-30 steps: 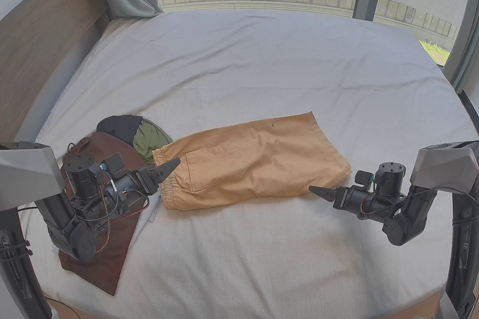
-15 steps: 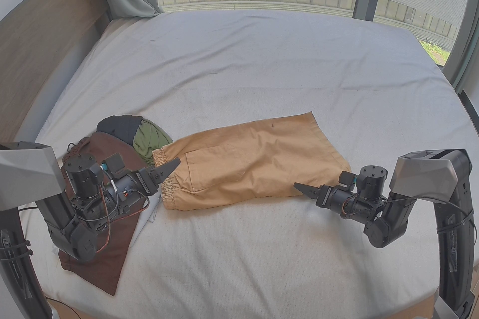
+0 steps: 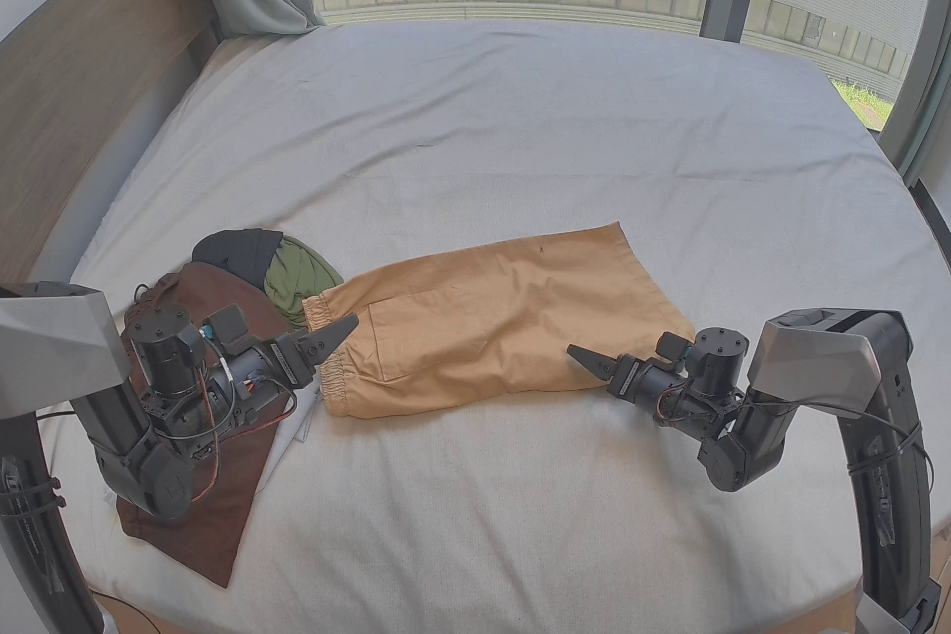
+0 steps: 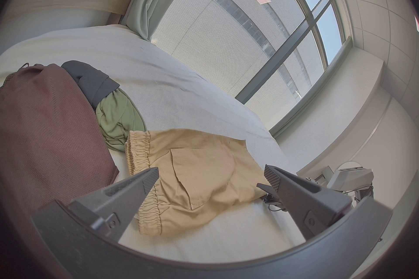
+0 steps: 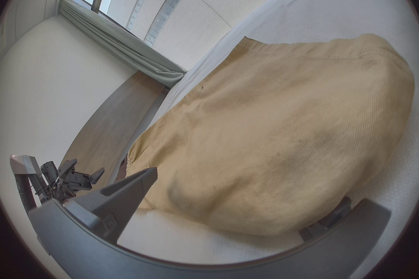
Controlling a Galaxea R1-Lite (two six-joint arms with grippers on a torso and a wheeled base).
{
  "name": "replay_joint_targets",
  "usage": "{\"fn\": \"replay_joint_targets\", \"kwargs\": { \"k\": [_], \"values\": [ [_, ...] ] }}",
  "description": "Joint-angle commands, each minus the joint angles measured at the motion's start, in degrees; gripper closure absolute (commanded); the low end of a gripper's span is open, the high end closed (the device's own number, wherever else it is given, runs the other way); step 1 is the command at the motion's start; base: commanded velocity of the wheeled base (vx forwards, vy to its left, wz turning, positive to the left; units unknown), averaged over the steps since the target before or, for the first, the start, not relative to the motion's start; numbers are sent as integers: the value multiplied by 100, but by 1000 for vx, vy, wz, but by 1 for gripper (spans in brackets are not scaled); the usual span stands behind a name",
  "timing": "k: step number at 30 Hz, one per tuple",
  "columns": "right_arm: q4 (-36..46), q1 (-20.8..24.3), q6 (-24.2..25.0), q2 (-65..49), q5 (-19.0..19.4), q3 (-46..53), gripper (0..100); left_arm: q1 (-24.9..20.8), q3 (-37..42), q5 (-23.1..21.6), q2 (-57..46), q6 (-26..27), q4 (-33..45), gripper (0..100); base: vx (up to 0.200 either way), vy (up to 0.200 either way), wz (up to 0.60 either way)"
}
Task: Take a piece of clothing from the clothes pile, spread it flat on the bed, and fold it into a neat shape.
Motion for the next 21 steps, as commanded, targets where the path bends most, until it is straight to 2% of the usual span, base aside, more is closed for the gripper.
{"fn": "replay_joint_targets", "kwargs": {
  "k": [1,2,3,21],
  "values": [
    [29,4,1,71,-10,-25,0,1,-1,-3,15,-3,-1,0,0,0,0],
    [29,-5,1,71,-10,-25,0,1,-1,-3,15,-3,-1,0,0,0,0],
    [29,-5,1,71,-10,-25,100,1,-1,-3,15,-3,-1,0,0,0,0],
    [-15,30,-8,-44,-1,212,100,1,-45,-91,253,50,-10,0,0,0,0]
  ]
}}
